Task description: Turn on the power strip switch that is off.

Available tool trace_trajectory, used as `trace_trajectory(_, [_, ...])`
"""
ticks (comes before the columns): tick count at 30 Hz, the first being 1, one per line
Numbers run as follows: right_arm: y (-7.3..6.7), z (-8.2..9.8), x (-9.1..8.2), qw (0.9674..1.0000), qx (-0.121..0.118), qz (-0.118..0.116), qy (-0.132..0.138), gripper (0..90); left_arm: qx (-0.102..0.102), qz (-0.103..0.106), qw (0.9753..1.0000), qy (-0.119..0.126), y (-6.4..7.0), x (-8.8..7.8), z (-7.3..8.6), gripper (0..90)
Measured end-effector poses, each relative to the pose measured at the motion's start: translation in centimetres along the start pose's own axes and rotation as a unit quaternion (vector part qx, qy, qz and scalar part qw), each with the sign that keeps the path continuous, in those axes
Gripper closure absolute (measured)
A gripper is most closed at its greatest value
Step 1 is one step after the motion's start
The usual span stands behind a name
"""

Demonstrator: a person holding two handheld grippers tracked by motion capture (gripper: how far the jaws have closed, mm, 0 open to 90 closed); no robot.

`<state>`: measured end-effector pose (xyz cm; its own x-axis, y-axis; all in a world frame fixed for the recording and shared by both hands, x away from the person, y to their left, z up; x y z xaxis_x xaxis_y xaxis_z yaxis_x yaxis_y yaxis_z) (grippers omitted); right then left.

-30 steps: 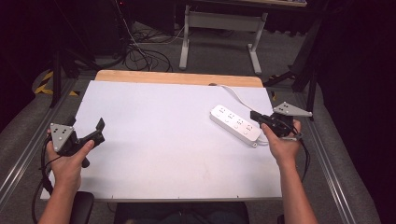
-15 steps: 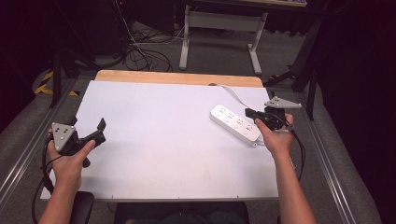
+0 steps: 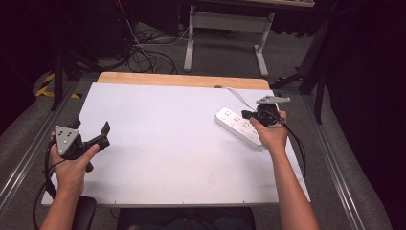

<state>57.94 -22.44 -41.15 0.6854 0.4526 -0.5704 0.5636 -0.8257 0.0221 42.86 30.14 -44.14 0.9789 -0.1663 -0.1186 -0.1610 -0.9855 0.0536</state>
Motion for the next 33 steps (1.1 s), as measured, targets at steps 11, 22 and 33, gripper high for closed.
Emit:
trace_trajectory(11, [-0.9,0.8,3.4,0.9979,-0.026,0.003,-0.06,90.0,0.0,-0.001,1.0,0.001,-0.2,-0.3,0.0,7.1])
trace_trajectory(22, [-1.4,1.4,5.6,0.9952,-0.04,0.004,-0.09,90.0,0.0,-0.003,1.0,0.001,-0.2,-0.4,0.0,7.2])
trace_trajectory(33, [-1.6,1.7,5.8,0.9964,-0.024,0.0,-0.081,90.0,-0.004,-0.003,1.0,0.002,-0.2,-0.5,0.0,7.2])
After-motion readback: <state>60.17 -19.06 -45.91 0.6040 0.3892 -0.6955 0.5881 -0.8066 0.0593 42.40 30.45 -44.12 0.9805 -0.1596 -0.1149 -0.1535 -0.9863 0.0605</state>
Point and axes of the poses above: each handheld gripper's, and its own axes: x roughly forward along the jaws, z roughly out of its underside, y roughly to its right, the point moved 1 cm from there along x, roughly forward along the jaws, and after that the axes turned 4 degrees about z, right-handed, at the moved point
